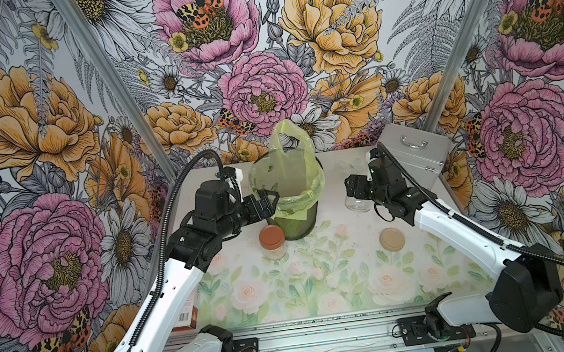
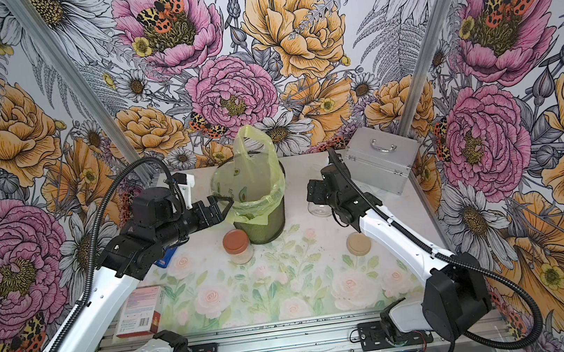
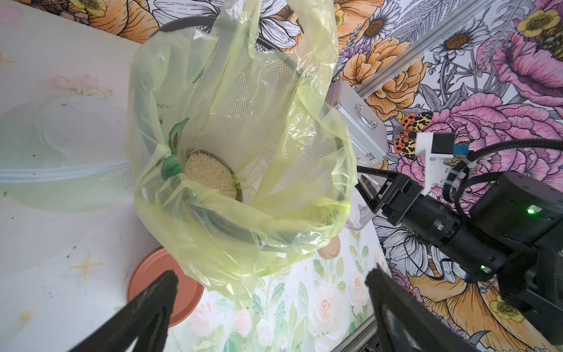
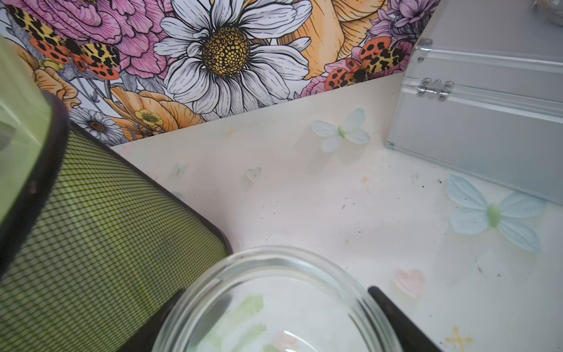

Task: Empty moldy rice from jars
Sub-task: Place the jar at the center of the board.

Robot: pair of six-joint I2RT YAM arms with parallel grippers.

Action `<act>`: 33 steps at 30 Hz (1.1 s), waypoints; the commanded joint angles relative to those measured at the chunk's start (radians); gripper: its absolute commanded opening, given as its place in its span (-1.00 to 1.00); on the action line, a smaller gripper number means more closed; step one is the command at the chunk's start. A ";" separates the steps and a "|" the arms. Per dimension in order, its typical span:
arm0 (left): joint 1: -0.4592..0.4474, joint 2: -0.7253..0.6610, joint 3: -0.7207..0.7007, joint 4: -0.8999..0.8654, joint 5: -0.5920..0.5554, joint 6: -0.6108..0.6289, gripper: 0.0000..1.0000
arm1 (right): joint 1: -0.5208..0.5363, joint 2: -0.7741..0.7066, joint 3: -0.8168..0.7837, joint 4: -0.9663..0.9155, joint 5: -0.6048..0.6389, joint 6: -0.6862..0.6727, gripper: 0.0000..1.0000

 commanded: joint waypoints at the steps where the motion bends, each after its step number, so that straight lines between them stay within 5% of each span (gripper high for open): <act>1: -0.026 -0.021 -0.019 -0.048 -0.067 0.013 0.97 | -0.004 0.045 -0.024 0.164 0.086 -0.023 -0.84; 15: -0.052 -0.056 -0.038 -0.111 -0.066 -0.001 0.97 | 0.013 0.282 -0.112 0.467 0.261 -0.053 -0.84; 25: -0.055 -0.075 -0.068 -0.112 -0.032 -0.010 0.97 | 0.121 0.401 -0.156 0.641 0.475 -0.110 -0.78; 33: -0.060 -0.086 -0.074 -0.111 -0.010 -0.010 0.97 | 0.177 0.449 -0.212 0.687 0.544 -0.016 -0.61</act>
